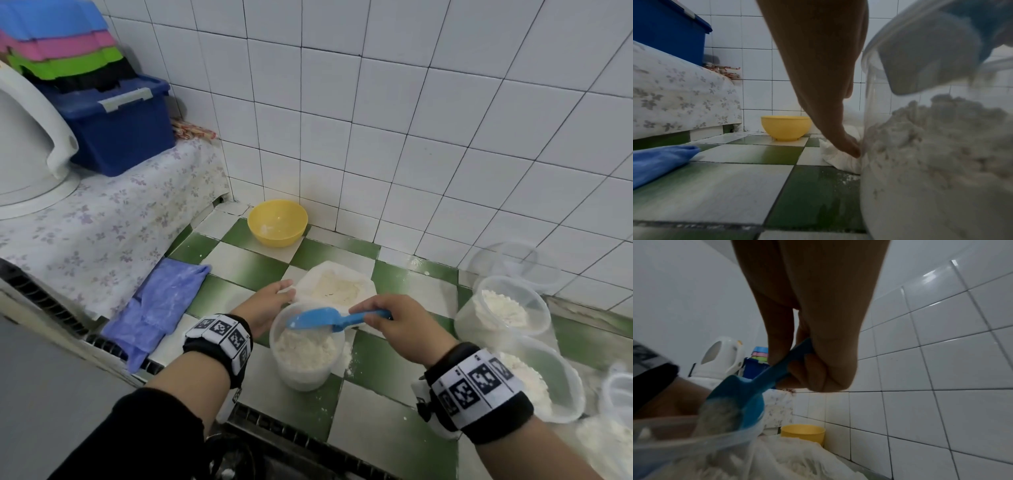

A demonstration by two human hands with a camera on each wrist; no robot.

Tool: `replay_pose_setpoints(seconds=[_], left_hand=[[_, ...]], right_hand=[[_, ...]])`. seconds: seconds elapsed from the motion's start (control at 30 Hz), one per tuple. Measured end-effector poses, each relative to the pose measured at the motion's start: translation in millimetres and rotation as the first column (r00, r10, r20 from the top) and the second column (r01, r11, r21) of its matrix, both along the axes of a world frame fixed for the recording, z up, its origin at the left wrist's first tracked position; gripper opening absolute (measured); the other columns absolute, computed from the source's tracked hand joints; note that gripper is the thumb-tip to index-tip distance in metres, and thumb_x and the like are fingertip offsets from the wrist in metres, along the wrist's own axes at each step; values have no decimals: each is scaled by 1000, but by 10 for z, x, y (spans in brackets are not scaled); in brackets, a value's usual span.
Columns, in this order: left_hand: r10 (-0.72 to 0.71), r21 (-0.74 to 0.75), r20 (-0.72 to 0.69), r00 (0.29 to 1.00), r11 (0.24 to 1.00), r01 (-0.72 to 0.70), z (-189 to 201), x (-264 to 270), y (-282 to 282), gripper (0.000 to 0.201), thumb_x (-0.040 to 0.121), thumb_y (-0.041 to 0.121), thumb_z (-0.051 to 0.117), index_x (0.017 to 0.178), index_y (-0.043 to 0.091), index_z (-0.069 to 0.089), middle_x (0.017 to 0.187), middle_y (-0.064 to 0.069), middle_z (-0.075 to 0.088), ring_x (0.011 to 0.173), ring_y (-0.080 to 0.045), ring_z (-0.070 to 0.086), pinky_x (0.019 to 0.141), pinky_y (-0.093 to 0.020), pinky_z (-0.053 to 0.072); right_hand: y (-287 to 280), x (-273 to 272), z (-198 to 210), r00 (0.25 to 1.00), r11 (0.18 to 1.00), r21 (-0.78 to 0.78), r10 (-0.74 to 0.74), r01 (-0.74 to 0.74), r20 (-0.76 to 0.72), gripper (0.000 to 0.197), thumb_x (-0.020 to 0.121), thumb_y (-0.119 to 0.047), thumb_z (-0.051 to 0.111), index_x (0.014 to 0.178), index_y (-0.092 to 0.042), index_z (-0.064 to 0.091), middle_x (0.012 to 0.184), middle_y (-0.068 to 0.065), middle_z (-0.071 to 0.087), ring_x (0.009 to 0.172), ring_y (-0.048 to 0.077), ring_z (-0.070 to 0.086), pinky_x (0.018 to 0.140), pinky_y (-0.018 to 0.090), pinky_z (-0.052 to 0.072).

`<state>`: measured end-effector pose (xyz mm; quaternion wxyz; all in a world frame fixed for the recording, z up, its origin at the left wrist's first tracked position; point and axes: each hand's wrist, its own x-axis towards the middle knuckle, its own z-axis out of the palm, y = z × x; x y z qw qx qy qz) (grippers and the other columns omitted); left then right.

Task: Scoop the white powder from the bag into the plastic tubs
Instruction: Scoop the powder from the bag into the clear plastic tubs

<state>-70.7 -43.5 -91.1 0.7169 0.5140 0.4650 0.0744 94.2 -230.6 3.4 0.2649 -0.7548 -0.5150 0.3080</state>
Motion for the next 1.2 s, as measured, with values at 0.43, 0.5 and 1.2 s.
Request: replay_pose_setpoints(seconds=[0.43,0.5,1.2], left_hand=[[-10,5,6,1000,1000,10,-27,-36,-34,48,97,21,60,142,14,43,135,-13,56,102,-25,64,67,-33,56],[-2,9,7,1000,1000,2,-44,-21,-22,51,94,25,64,140,15,46,127,-13,62,101,-27,67,78,-40,59],[31,10,-56,998,999,-31,-64,201,135,64,99,2,51,154,17,22,142,-15,46,116,-30,58,85,-37,53]], right_hand=[[-41,54,-17,989,992,84,-80,91,-128,26,94,-11,51,99,-31,68,86,-11,63,69,-1,49,62,3,38],[-50,123,-9,971,980,103,-149,170,-186,25,95,-11,51,99,-28,69,75,-16,59,66,-5,49,61,4,36],[846,603,-461,841,929,-369,173,34,512,30,87,-4,41,97,-8,69,100,8,67,86,22,56,77,29,49]])
